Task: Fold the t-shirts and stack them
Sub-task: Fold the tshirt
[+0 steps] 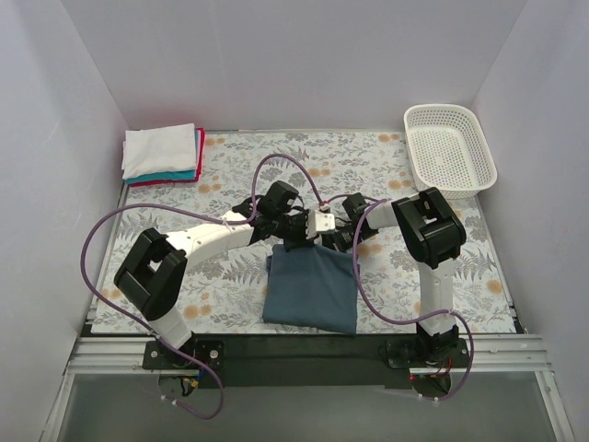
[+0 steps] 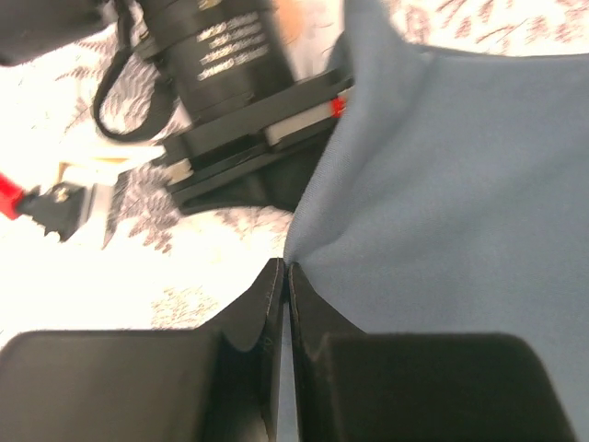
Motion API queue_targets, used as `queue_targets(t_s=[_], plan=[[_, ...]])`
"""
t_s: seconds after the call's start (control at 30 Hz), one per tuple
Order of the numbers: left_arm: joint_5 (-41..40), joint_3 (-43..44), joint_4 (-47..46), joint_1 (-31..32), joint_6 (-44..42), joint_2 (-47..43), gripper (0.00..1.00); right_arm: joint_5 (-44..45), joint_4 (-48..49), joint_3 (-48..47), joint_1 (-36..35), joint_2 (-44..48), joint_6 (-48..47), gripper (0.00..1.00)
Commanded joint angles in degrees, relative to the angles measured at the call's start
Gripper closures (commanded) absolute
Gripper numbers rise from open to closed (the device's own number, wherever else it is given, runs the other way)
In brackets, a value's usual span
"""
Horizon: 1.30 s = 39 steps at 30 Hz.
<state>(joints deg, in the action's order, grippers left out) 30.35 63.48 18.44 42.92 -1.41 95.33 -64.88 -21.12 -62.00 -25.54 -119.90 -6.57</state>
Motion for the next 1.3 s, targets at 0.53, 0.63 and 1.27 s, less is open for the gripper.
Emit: queue_targets(t_s=[0.53,0.63,1.27], plan=[[-1.0,-1.7,-2.5,0.2,-3.4,-1.4,1.0,12.3,-11.1,-15.4,0.5,7.1,-7.9,0.91],[-2.0,-1.8,-3.5,0.0,-3.9,-0.1,1.0,13.4,-12.8,-16.5,1.5,8.7,-9.2,0.85],[4.1,-3.3,2.4,-13.0,21.9,-8.0,0.55,13.2,-23.0,-4.1,16.1,20.4,-14.6,0.5]])
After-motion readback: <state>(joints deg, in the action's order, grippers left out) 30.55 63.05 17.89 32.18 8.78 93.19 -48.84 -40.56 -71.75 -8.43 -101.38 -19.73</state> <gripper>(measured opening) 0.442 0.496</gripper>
